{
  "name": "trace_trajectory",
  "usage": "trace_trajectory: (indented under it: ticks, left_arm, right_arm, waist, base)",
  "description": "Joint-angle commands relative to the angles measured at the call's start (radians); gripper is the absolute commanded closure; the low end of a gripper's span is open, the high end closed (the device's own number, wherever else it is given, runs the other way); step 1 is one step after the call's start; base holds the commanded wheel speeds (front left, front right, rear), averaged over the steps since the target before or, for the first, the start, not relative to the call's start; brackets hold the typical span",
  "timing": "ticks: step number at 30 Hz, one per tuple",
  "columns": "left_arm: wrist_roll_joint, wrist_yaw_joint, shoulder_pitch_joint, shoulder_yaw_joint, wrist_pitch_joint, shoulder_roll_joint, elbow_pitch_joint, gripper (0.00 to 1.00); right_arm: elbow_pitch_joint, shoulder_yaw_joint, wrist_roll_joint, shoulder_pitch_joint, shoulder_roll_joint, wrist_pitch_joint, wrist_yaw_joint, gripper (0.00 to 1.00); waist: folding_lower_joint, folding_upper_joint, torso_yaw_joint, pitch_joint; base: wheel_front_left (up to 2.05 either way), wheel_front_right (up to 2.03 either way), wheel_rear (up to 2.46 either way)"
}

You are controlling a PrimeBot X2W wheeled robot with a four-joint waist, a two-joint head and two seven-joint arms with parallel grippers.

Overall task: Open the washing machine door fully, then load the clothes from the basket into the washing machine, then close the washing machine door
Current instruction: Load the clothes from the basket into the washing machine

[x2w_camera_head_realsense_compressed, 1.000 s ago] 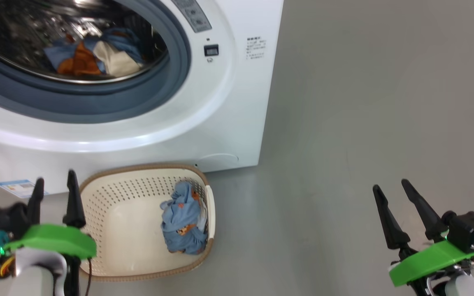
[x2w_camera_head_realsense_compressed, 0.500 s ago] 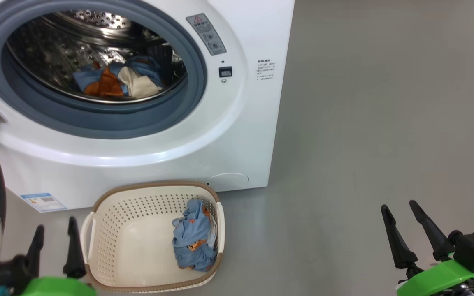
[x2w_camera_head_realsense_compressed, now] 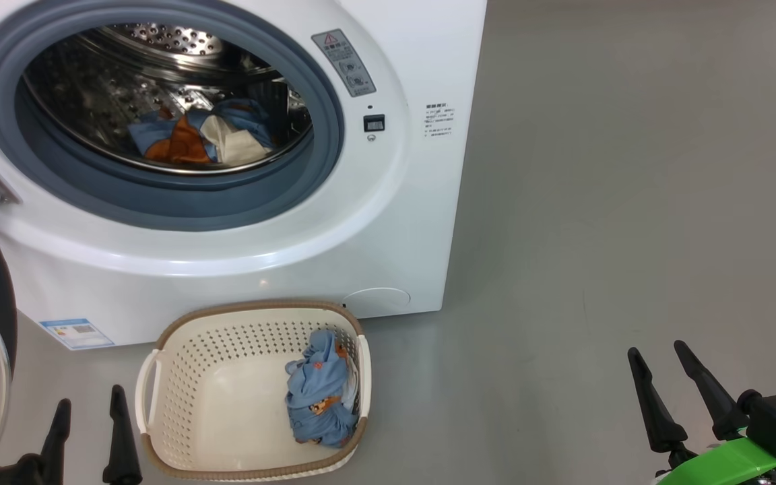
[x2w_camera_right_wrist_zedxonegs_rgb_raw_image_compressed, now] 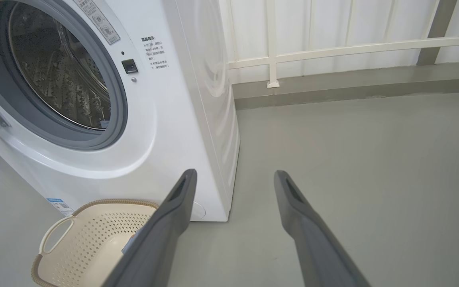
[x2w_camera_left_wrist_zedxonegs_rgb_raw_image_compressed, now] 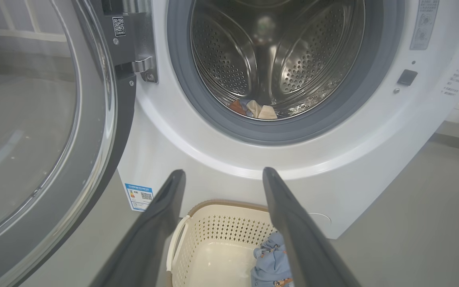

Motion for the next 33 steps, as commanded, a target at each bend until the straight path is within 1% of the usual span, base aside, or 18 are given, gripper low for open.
trace_trajectory:
  ticks: [1,6,12,17,24,33]
  left_arm:
    - [-0.004,-0.002,-0.017,0.035,-0.006,0.009,-0.025,0.00]
    - [-0.009,-0.002,-0.036,0.026,-0.006,0.007,-0.012,0.00]
    - [-0.030,-0.002,-0.080,0.001,-0.006,0.006,0.043,0.00]
    - [-0.049,-0.002,-0.162,-0.049,-0.006,0.020,0.138,0.00]
    - [-0.089,-0.002,-0.327,-0.182,-0.006,0.071,0.317,0.00]
    - [-0.174,-0.002,-0.557,-0.367,-0.006,0.135,0.548,0.00]
  right_arm:
    - [-0.026,0.016,0.006,-0.008,-0.016,-0.012,0.002,0.00]
    - [-0.028,0.025,0.003,-0.025,-0.015,-0.012,0.002,0.00]
    - [-0.034,0.038,-0.005,-0.057,-0.006,-0.012,0.002,0.00]
    - [-0.040,0.046,-0.008,-0.113,0.010,-0.012,0.002,0.00]
    - [-0.051,0.057,-0.016,-0.194,0.037,-0.012,0.002,0.00]
    - [-0.067,0.073,-0.025,-0.286,0.073,-0.012,0.002,0.00]
  waist:
    - [0.0000,0.0000,-0.002,0.004]
    - [0.0000,0.0000,-0.012,0.023]
    - [0.0000,0.0000,-0.027,0.071]
    - [0.0000,0.0000,-0.049,0.146]
    - [0.0000,0.0000,-0.076,0.272]
    - [0.0000,0.0000,-0.114,0.433]
  base:
    - [0.00,0.00,0.00]
    - [0.00,0.00,0.00]
    - [0.00,0.00,0.00]
    - [0.00,0.00,0.00]
    - [0.00,0.00,0.00]
    - [0.00,0.00,0.00]
